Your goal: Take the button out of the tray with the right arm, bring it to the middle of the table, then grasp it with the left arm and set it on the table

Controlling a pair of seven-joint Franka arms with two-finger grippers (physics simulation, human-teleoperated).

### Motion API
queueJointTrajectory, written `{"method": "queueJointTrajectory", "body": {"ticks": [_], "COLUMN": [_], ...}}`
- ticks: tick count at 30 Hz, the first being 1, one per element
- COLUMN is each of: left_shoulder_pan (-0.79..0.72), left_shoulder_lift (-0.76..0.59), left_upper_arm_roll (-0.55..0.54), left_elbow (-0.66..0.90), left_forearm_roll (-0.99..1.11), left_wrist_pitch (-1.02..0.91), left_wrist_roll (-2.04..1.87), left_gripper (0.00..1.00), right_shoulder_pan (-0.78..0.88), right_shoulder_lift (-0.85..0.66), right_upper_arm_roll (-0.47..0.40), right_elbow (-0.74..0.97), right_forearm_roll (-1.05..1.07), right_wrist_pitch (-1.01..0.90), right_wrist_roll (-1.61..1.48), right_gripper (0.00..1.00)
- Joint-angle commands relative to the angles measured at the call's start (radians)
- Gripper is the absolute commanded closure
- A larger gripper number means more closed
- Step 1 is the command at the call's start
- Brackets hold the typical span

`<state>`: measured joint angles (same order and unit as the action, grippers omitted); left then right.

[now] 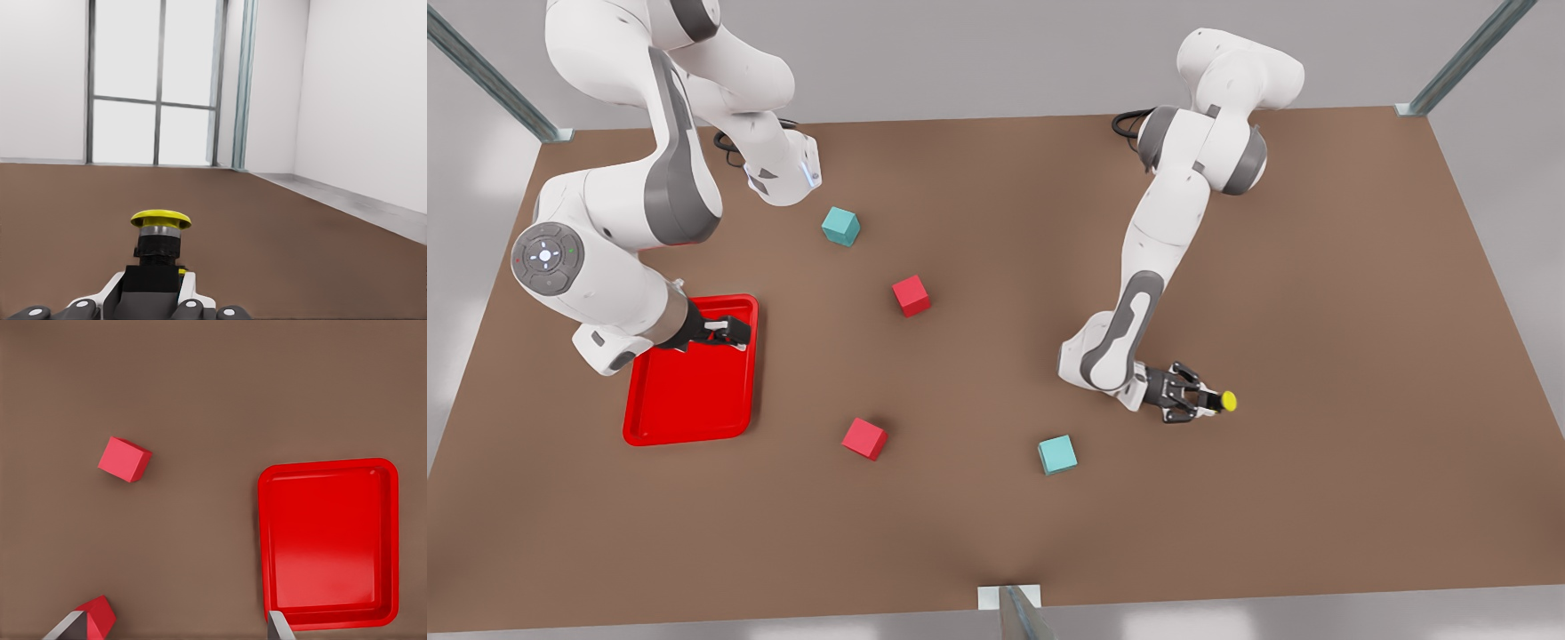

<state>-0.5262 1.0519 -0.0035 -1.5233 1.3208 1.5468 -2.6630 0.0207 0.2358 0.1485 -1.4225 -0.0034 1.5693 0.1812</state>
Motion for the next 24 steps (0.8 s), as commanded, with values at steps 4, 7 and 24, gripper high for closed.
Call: {"method": "queueJointTrajectory", "body": {"ticks": [4, 7, 24], "left_shoulder_pan": [-0.006, -0.015, -0.067], "left_shoulder_lift": [-0.001, -0.001, -0.030], "left_upper_arm_roll": [-0.003, -0.004, -0.061], "left_elbow": [0.000, 0.000, -0.014], "left_forearm_roll": [-0.008, -0.031, -0.115], "left_wrist_pitch": [0.013, 0.013, -0.011], "left_wrist_roll": [-0.026, -0.026, 0.023], "left_gripper": [0.60, 0.60, 0.00], "right_shoulder_pan": [-0.002, -0.004, -0.002], "right_shoulder_lift": [-0.001, 0.000, -0.001], "right_upper_arm_roll": [0.000, 0.000, 0.000], "right_elbow": [0.001, 0.001, 0.001], "right_forearm_roll": [0.000, 0.000, -0.001], "right_wrist_pitch": [0.001, 0.001, 0.006], "right_wrist_roll": [0.000, 0.000, -0.006], "right_gripper": [0.00, 0.00, 0.00]}}
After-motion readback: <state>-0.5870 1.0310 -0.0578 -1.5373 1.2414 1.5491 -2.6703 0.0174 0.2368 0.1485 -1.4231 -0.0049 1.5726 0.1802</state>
